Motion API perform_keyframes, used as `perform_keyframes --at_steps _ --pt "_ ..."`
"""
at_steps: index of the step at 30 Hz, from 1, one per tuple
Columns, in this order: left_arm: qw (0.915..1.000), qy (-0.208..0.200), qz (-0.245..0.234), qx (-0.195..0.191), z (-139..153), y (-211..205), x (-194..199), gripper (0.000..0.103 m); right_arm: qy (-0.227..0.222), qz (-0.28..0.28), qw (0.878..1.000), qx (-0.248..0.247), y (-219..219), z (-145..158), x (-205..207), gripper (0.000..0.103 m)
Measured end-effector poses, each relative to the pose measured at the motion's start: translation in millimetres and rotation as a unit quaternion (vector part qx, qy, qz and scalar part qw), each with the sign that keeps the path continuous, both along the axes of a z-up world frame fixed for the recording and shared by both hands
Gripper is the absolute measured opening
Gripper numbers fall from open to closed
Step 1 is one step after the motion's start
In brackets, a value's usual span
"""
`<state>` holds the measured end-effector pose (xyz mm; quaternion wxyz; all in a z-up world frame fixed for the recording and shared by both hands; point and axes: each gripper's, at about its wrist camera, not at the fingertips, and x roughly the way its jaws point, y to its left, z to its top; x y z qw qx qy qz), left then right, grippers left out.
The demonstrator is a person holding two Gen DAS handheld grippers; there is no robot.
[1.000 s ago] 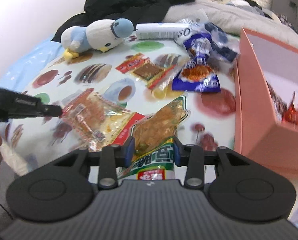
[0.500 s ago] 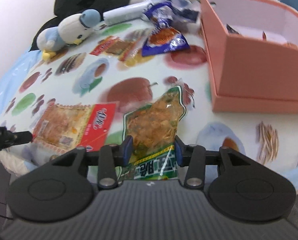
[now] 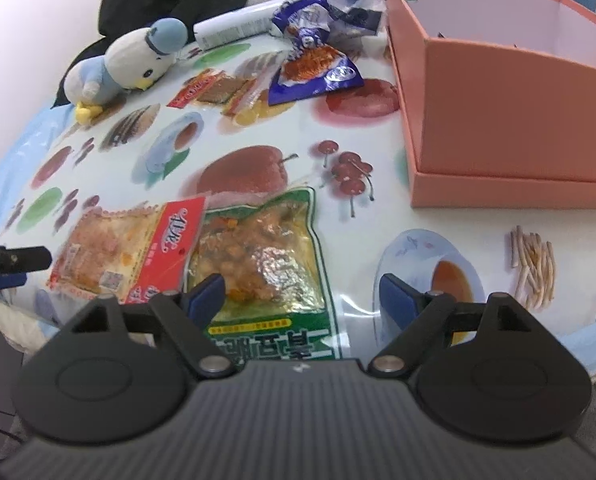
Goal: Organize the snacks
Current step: 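Grasp the orange spicy strip bag with the left tool while the right tool grasps the green-label bag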
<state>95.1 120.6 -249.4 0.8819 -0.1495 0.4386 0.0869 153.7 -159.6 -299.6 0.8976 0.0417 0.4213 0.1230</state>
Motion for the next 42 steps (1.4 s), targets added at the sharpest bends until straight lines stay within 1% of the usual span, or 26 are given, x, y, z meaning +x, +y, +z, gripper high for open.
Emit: perform_keyframes --at_steps 2,6,8,10,11,12,14,16,19,21,27,30,32,35,37,38,41,42 --pt "0.9999 -0.008 -0.007 0.013 3.2 0.5 3.4 0.086 -0.013 0.013 1.000 -0.004 3.2 0.7 -2.0 0.085" --pt "0.9992 -0.013 -0.025 0.027 5.0 -1.4 14.5 0.086 -0.029 0.028 0.998 -0.041 14.2 0.0 -1.3 0.085" --pt "0.9985 -0.014 -0.039 0.035 3.6 -4.8 21.2 0.087 -0.028 0.037 0.998 -0.045 16.6 -1.3 0.3 0.086" --pt "0.9968 -0.007 -0.073 0.030 0.8 -9.6 31.0 0.088 -0.024 0.061 0.996 -0.052 21.0 -3.7 1.8 0.088" --pt "0.9956 -0.002 -0.089 0.029 -0.5 -12.6 34.5 0.089 -0.025 0.068 0.995 -0.064 23.6 -4.6 1.7 0.091" --pt "0.9940 0.003 -0.105 0.032 -2.4 -16.3 38.6 0.090 -0.027 0.074 0.994 -0.073 26.5 -5.1 1.4 0.098" --pt "0.9908 0.015 -0.127 0.044 -9.0 -24.3 45.3 0.091 -0.033 0.088 0.992 -0.089 30.8 -6.4 1.2 0.099" --pt "0.9879 0.031 -0.141 0.055 -17.7 -30.9 51.7 0.092 -0.037 0.105 0.989 -0.094 33.6 -8.3 1.1 0.099" --pt "0.9847 0.046 -0.149 0.078 -28.8 -38.5 56.7 0.092 -0.042 0.110 0.988 -0.100 36.9 -12.0 1.8 0.099" --pt "0.9841 0.052 -0.149 0.080 -35.2 -40.1 58.2 0.092 -0.046 0.122 0.986 -0.105 39.8 -14.3 1.8 0.098" --pt "0.9819 0.052 -0.156 0.093 -40.8 -44.7 57.7 0.092 -0.048 0.137 0.984 -0.103 41.0 -17.9 4.3 0.099" --pt "0.9802 0.054 -0.160 0.104 -42.3 -49.0 58.1 0.091 -0.046 0.145 0.983 -0.101 44.5 -19.0 5.2 0.100" --pt "0.9797 0.054 -0.160 0.108 -42.7 -51.4 57.5 0.088 -0.050 0.149 0.982 -0.100 46.4 -19.6 4.3 0.098" --pt "0.9787 0.054 -0.163 0.113 -41.7 -56.5 56.1 0.082 -0.058 0.159 0.981 -0.100 48.4 -20.1 1.3 0.091" --pt "0.9786 0.054 -0.163 0.113 -40.1 -59.8 55.7 0.076 -0.061 0.163 0.980 -0.099 50.1 -18.1 -0.2 0.078" --pt "0.9780 0.055 -0.165 0.115 -39.8 -61.9 55.3 0.076 -0.063 0.163 0.980 -0.098 51.2 -16.7 -0.6 0.075" --pt "0.9781 0.052 -0.163 0.119 -37.9 -65.1 54.5 0.067 -0.063 0.165 0.979 -0.101 54.3 -14.8 -0.5 0.071" --pt "0.9784 0.052 -0.162 0.118 -37.0 -65.3 54.2 0.064 -0.064 0.167 0.979 -0.102 55.3 -14.2 -1.2 0.067"
